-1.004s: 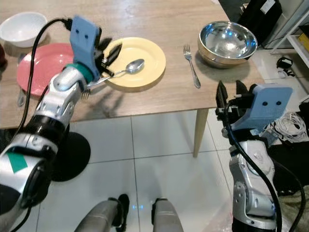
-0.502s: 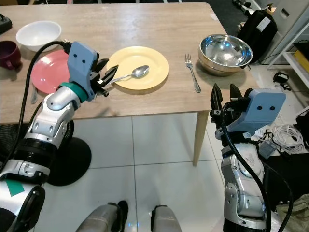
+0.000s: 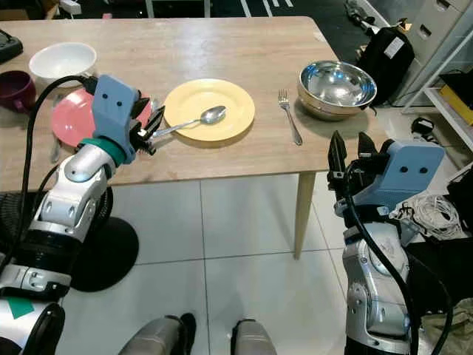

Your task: Setting the table

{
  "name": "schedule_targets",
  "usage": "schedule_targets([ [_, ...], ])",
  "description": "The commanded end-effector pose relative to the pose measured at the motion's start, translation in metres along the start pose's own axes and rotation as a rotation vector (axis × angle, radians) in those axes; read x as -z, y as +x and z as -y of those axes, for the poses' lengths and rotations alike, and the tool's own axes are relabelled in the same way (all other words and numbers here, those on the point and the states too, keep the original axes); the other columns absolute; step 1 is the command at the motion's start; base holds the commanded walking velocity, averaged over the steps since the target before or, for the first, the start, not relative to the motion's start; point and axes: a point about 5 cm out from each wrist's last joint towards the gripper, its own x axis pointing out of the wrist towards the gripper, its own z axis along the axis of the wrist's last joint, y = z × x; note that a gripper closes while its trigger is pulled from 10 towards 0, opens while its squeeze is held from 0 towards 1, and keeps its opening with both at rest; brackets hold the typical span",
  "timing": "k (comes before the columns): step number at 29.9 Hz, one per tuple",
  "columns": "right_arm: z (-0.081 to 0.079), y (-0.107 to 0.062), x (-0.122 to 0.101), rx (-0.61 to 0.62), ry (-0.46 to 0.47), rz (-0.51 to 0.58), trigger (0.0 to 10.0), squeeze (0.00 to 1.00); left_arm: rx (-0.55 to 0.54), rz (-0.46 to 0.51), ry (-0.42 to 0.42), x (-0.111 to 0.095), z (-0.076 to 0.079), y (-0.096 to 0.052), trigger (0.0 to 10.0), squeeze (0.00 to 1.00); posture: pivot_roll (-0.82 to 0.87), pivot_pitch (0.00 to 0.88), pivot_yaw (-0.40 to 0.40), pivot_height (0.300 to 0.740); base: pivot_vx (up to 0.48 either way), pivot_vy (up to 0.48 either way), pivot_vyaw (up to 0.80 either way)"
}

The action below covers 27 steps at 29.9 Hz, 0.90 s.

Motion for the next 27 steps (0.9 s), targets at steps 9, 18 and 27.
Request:
schedule_targets([
  [9, 0.002, 0.001, 0.005, 0.010, 0.021, -0.014, 10.0, 0.00, 0.003, -0.018, -0.007, 0.001, 0.007, -0.001, 10.0, 0.00, -0.01, 0.017, 0.061, 0.740, 0.000, 0.000, -0.18],
  [18, 0.003, -0.002, 0.008, 0.023, 0.035, -0.022, 10.0, 0.00, 0.007, -0.029, -0.013, 0.001, 0.010, -0.001, 10.0, 0.00, -0.01, 0.015, 0.063, 0.740, 0.000, 0.000, -0.80],
  [27, 0.000, -0.005, 0.012, 0.020, 0.040, -0.040, 10.0, 0.00, 0.020, -0.046, -0.012, 0.005, 0.013, -0.006, 10.0, 0.00, -0.01, 0.020, 0.062, 0.740, 0.000, 0.000, -0.80],
])
